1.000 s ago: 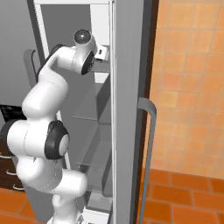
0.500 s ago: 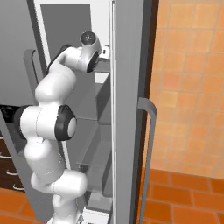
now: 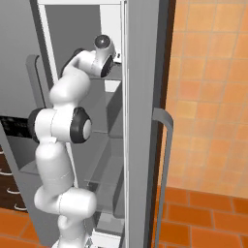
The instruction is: Place one lemon wedge and one steak in each tupperware on the nearby counter, to pack two identical lunches.
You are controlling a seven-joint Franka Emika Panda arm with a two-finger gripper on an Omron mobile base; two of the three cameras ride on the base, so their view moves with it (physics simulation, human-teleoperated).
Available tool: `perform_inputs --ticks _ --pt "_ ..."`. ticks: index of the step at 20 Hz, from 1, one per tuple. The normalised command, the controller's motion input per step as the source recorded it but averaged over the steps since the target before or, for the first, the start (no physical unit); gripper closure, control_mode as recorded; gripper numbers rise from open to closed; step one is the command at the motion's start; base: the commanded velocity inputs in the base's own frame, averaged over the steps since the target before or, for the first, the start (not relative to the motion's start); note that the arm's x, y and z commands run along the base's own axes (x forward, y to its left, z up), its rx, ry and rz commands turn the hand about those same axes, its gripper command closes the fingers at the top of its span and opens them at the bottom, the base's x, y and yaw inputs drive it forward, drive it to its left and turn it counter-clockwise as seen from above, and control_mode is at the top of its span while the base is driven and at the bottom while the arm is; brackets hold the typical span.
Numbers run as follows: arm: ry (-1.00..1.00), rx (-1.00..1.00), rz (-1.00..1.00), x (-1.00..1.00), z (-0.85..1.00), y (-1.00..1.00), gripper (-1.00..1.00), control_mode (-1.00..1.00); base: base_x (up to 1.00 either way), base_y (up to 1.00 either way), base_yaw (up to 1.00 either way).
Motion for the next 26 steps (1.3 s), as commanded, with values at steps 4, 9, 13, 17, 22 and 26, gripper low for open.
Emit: perform_inputs --ticks 4,9,13,17,22,26 --pt "0.00 -0.01 -0.03 0.15 -0.12 0.00 1.00 -1.00 0.00 0.00 0.00" --pt "-0.01 -0.02 -0.02 0.11 -0.05 0.00 1.00 -1.00 0.00 0.00 0.00" --pt "-0.19 -0.11 0.00 -0.13 0.00 0.00 1.00 -1.00 0.00 0.00 0.00" --pt "-0.23 -0.06 -0.01 -0.79 -0.01 -0.03 1.00 -1.00 0.00 0.00 0.00" --pt "-0.11 0.00 -0.03 -1.00 -0.01 -0.20 1.00 -1.00 0.00 0.00 0.00" --pt "-0.07 0.00 -0.03 -1.00 0.29 -0.07 1.00 -1.00 0.00 0.00 0.00"
